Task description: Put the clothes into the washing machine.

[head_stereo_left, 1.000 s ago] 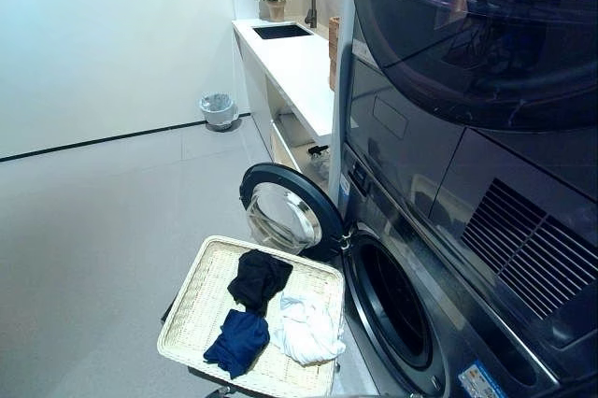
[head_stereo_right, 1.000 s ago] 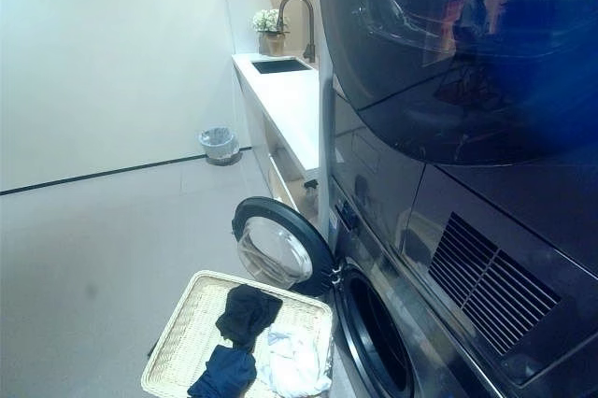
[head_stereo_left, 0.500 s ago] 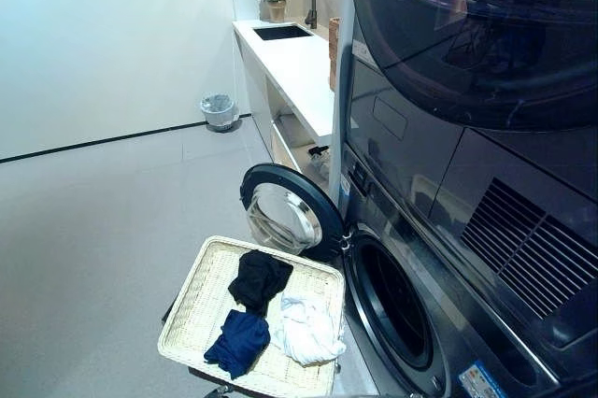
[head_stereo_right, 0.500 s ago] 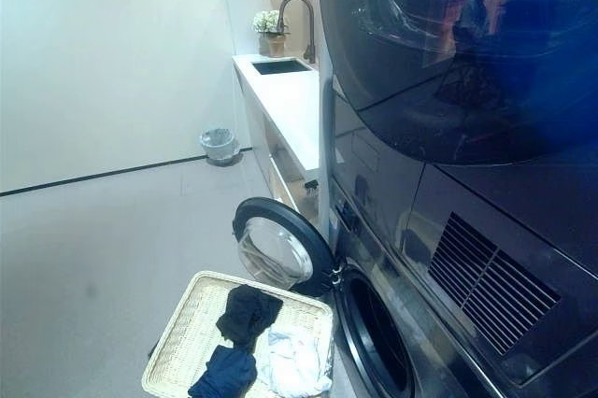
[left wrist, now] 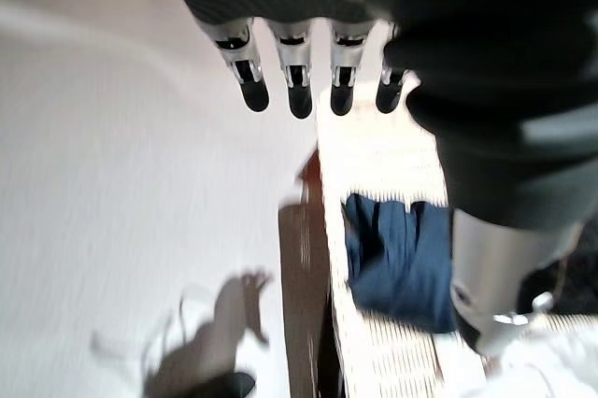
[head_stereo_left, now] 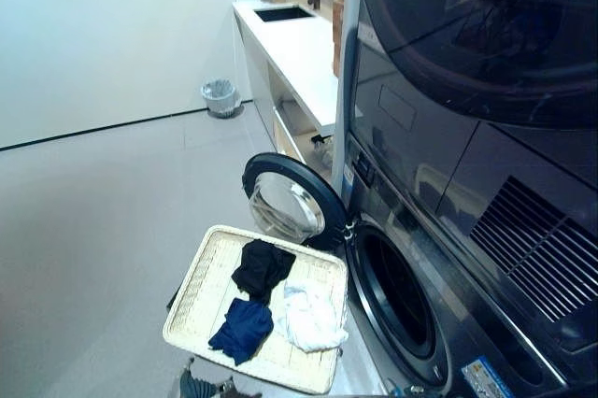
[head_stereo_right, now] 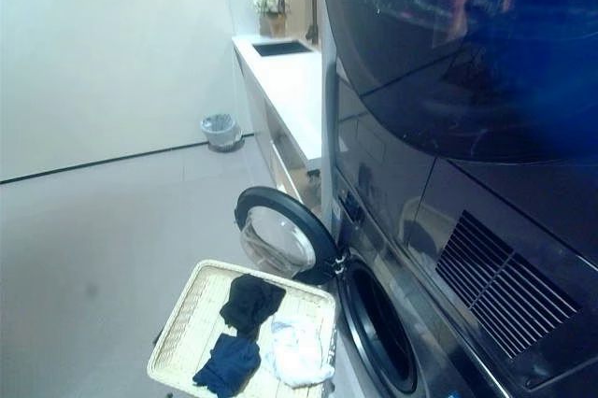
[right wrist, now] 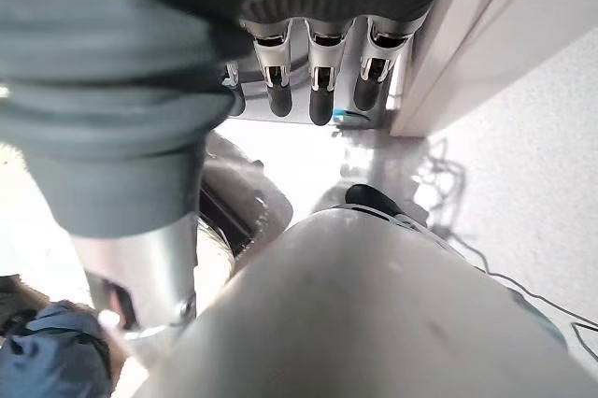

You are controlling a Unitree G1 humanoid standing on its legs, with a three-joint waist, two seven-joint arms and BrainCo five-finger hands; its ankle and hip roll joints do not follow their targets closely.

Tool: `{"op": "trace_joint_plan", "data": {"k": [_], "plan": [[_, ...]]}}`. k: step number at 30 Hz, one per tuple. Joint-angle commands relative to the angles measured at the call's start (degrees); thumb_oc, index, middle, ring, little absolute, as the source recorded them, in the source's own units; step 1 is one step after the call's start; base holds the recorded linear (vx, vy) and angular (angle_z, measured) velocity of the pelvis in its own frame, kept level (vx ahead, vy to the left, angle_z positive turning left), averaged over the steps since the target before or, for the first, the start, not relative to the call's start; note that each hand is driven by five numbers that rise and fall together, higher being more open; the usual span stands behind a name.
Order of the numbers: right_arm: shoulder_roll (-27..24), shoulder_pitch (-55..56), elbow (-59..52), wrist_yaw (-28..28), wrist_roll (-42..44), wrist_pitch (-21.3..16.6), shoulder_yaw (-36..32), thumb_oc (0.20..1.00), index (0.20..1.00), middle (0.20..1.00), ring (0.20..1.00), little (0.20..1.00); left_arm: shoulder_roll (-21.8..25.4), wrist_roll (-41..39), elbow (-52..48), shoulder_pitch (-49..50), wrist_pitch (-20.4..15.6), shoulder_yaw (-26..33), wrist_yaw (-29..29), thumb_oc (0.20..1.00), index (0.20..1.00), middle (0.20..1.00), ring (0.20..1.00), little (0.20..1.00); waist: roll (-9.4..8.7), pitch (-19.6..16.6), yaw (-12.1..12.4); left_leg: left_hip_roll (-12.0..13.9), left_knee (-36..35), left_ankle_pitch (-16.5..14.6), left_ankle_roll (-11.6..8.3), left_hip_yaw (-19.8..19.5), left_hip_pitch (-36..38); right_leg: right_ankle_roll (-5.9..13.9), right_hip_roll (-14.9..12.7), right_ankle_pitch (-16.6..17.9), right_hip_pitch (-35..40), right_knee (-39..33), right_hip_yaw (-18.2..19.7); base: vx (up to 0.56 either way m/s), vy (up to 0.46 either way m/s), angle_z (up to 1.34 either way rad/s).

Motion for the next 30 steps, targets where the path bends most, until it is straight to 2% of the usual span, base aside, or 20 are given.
{"op": "trace_joint_plan", "data": {"k": [1,3,6,8,11,17,19,20,24,30], "plan": [[0.51,-5.79,-0.64,-0.12,3.13,-3.16,3.37,1.0,1.0,1.0,1.0,1.0,1.85,4.72,0.62,-8.95,-0.87,-2.33,9.74,1.0,1.0,1.0,1.0,1.0,-3.09,6.1,-0.22,-6.3,2.66,-5.23,4.45,2.49,0.23,4.14,-2.01,6.31,-6.73,0.98,4.47,-0.18,0.068,-0.07],[0.14,-6.68,-1.1,-0.09,3.43,-3.52,3.66,1.0,1.0,1.0,1.0,1.0,1.98,4.76,0.36,-10.25,-0.54,-2.78,10.79,1.0,1.0,1.0,1.0,1.0,-3.03,7.29,-0.56,-6.38,3.65,-5.28,4.43,2.99,-1.12,4.07,-2.11,6.6,-8.11,1.38,4.87,-0.16,0.071,-0.15],[-0.99,-10.28,-2.19,-0.24,3.25,-3.66,4.85,1.0,1.0,1.0,1.0,1.0,2.25,2.66,-0.21,-15.3,0.47,-4.2,13.55,1.0,1.0,1.0,1.0,1.0,-2.99,11.77,-1.87,-6.77,7.36,-5.14,3.96,4.44,-6.44,3.86,-2.21,8.1,-12.79,2.17,6.28,-0.17,0.101,-0.21],[-1.13,-11.03,-2.2,-0.41,3.15,-3.75,5.03,1.0,1.0,1.0,1.0,1.0,2.25,2.04,-0.16,-16.33,0.41,-4.32,13.89,1.0,1.0,1.0,1.0,1.0,-2.99,12.61,-2.13,-6.84,7.96,-5.15,3.88,4.73,-7.4,3.87,-2.25,8.37,-13.66,2.23,6.53,-0.11,0.086,-0.14],[-1.32,-15.2,-2.18,-1.03,3.26,-3.42,6.21,1.0,1.0,1.0,1.0,1.0,2.59,0.66,0.44,-21.46,0.77,-4.91,14.31,1.0,1.0,1.0,1.0,1.0,-3.15,16.13,-3.28,-7.04,9.95,-4.77,3.83,5.55,-11.64,3.97,-2.47,9.42,-18.84,3.58,7.71,-0.16,0.095,-0.28],[-0.82,-21.88,-4.09,-2.52,6.91,-3.33,7.48,1.0,1.0,1.0,1.0,1.0,5.9,-4.72,3.97,-31.35,4.11,-3.47,7.17,1.0,1.0,1.0,1.0,1.0,-3.99,21.0,-4.81,-7.76,13.09,-4.62,4.01,6.17,-18.49,4.25,-2.24,10.39,-27.23,6.66,9.29,-0.11,0.055,-0.19],[-0.66,-22.66,-4.47,-2.87,7.31,-3.28,7.53,1.0,1.0,1.0,1.0,1.0,6.18,-5.43,4.24,-32.42,4.49,-3.36,6.44,1.0,1.0,1.0,1.0,1.0,-4.08,21.51,-5.02,-7.79,13.35,-4.47,3.97,6.27,-19.39,4.2,-2.12,10.5,-28.26,7.02,9.4,-0.1,0.06,-0.18],[-0.5,-24.11,-5.4,-3.63,7.93,-3.11,7.82,1.0,1.0,1.0,1.0,1.0,6.86,-6.79,4.89,-34.55,6.63,-3.54,4.66,1.0,1.0,1.0,1.0,1.0,-3.98,21.56,-5.56,-7.82,14.08,-4.02,3.81,6.44,-22.42,3.98,-1.92,10.59,-31.28,7.92,9.61,-0.11,0.076,-0.15],[-1.12,-25.78,-7.4,-4.36,8.66,-2.73,8.4,1.0,1.0,1.0,1.0,1.0,7.99,-9.16,5.92,-37.94,10.7,-4.23,2.22,1.0,1.0,1.0,1.0,1.0,-3.86,21.56,-6.72,-7.82,16.25,-3.71,3.21,6.7,-27.55,3.59,-1.72,10.66,-36.4,9.62,9.54,-0.08,0.073,-0.12],[-2.98,-26.81,-9.08,-4.59,10.03,-3.37,8.99,1.0,1.0,1.0,1.0,1.0,9.94,-11.96,7.31,-42.0,14.31,-4.1,2.39,1.0,1.0,1.0,1.0,1.0,-4.38,21.56,-7.9,-7.51,18.92,-3.83,2.47,7.16,-33.56,3.27,-1.86,11.19,-41.97,10.48,9.04,-0.05,0.025,-0.07]]}}
